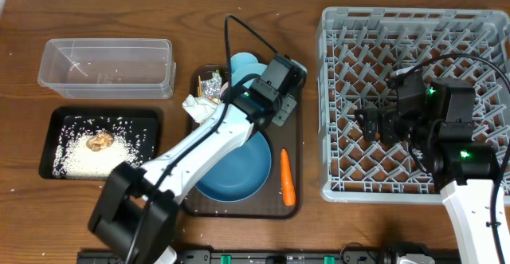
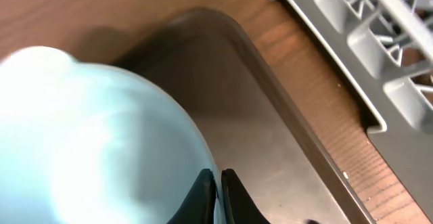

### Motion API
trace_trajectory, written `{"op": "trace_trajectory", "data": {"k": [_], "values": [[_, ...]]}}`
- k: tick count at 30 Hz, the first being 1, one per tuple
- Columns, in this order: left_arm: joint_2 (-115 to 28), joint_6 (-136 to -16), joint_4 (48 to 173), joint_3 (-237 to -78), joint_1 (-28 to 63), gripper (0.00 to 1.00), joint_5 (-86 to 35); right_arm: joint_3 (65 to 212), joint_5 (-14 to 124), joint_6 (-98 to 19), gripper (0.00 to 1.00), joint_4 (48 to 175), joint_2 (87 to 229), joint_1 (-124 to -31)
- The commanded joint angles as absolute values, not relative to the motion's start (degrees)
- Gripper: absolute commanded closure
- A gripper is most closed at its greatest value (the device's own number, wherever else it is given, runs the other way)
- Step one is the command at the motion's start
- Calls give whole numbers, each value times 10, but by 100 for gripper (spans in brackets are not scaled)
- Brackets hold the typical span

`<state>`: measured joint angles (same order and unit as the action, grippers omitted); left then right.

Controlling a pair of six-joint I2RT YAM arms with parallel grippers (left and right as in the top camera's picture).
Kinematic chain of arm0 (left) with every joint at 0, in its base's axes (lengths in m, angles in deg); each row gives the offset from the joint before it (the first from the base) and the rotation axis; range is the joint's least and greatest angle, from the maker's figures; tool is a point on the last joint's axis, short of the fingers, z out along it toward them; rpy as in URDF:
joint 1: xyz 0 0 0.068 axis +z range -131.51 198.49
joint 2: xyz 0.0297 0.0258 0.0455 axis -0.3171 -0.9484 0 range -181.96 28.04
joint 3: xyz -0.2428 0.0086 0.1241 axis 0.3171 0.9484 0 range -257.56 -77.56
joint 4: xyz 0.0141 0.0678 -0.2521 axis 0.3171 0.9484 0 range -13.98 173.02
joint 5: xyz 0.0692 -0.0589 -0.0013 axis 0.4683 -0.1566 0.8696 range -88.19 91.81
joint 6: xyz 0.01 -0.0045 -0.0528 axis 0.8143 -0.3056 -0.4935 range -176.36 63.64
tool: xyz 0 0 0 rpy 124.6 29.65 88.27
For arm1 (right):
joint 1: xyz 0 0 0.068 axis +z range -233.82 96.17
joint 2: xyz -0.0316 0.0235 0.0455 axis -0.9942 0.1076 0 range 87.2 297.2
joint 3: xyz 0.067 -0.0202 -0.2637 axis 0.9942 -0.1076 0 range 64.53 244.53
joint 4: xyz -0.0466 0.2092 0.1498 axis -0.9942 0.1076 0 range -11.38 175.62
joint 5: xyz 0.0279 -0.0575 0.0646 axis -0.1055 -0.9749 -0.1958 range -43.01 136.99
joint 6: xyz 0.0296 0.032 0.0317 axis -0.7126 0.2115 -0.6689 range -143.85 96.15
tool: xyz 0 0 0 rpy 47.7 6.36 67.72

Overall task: Sort waste into correct bins and load items into the dishwasher rack
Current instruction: 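Carry the light-blue bowl back and set it on the brown tray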

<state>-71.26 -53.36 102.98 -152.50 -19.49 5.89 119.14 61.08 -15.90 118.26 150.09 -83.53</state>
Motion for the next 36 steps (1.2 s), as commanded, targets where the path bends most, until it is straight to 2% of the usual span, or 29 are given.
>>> {"op": "trace_trajectory", "data": {"k": [1,10,27,30,33,34,36], "values": [[-667,-534,1029,-1529,-194,94,89,1202,609,-165,1,1183,1502,-828],[-663,-534,1027,-1528,-209,94,58,1202,609,-165,1,1183,1502,-828],[-771,-535,1022,-1528,-235,93,52,1202,609,-165,1,1183,1502,-828],[-778,-535,1018,-1528,-239,83,52,1202,609,-165,1,1183,1502,-828],[-778,-535,1011,-1528,-244,50,53,1202,609,-165,1,1183,1502,-828],[-778,-535,1008,-1528,-245,44,53,1202,609,-165,1,1183,1502,-828],[-778,-534,1005,-1528,-247,39,53,1202,609,-165,1,1183,1502,-828]]}}
